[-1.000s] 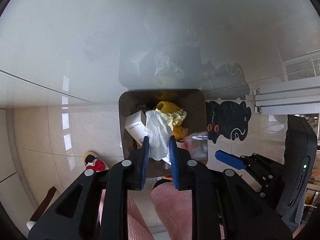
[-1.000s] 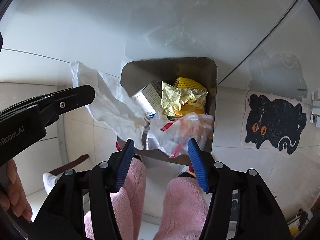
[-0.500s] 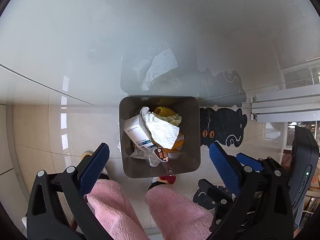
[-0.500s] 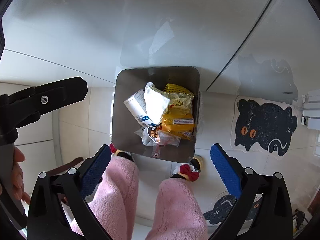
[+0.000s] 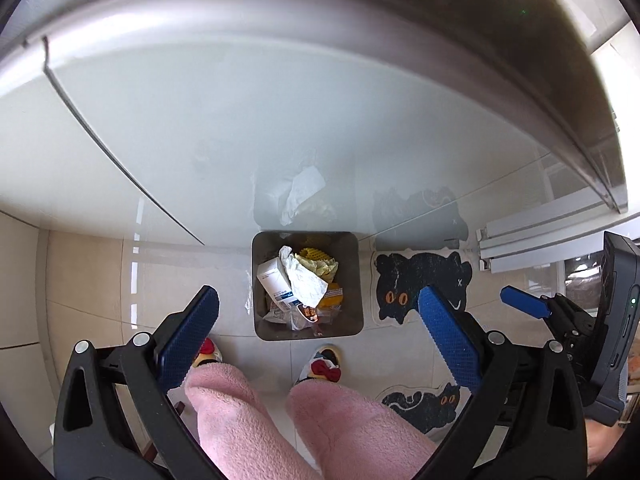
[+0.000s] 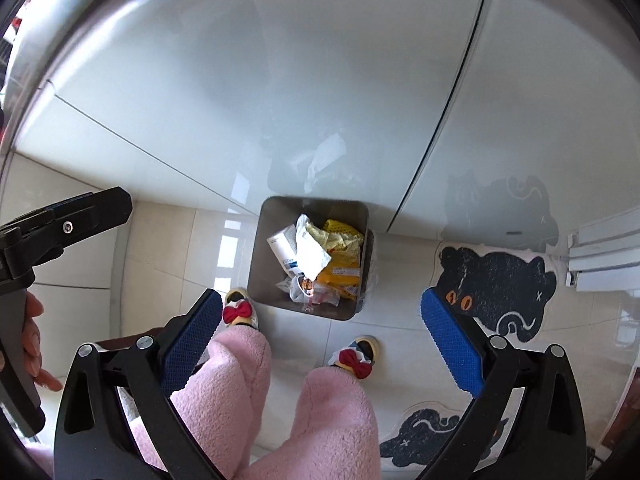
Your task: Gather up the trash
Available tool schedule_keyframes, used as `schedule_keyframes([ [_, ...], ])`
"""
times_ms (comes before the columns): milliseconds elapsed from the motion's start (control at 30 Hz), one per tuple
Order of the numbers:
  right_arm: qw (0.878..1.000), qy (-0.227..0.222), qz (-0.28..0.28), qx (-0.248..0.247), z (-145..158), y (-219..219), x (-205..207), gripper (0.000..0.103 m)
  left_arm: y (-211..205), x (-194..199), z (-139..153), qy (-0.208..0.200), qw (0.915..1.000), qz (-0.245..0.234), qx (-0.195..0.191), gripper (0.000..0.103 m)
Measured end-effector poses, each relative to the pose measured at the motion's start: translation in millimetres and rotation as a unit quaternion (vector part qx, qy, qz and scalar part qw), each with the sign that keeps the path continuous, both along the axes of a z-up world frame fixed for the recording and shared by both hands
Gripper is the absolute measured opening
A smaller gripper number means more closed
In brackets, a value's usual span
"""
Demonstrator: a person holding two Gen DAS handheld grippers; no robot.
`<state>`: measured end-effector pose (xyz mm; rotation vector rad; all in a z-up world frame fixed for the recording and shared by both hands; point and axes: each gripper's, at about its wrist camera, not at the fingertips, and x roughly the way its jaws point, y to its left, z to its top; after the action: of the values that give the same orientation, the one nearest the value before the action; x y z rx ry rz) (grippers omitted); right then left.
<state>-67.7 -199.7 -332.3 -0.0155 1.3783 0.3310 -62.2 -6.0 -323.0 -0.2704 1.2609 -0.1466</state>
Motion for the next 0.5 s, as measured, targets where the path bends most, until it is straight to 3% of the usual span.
schedule_keyframes([
  [200,0.996,-0.086,0.039,-0.001,90.7,1.3,3.3,0.100,8.8,-12.4,78.8,-0.063,0.9977,0.022,0.013,0.095],
  [500,0.984,-0.176,0.001,0.031,210.4,-7.8,18.2,0.100,9.2,-15.7,194.5,-0.181,0.9814,0.043,0.048,0.095],
])
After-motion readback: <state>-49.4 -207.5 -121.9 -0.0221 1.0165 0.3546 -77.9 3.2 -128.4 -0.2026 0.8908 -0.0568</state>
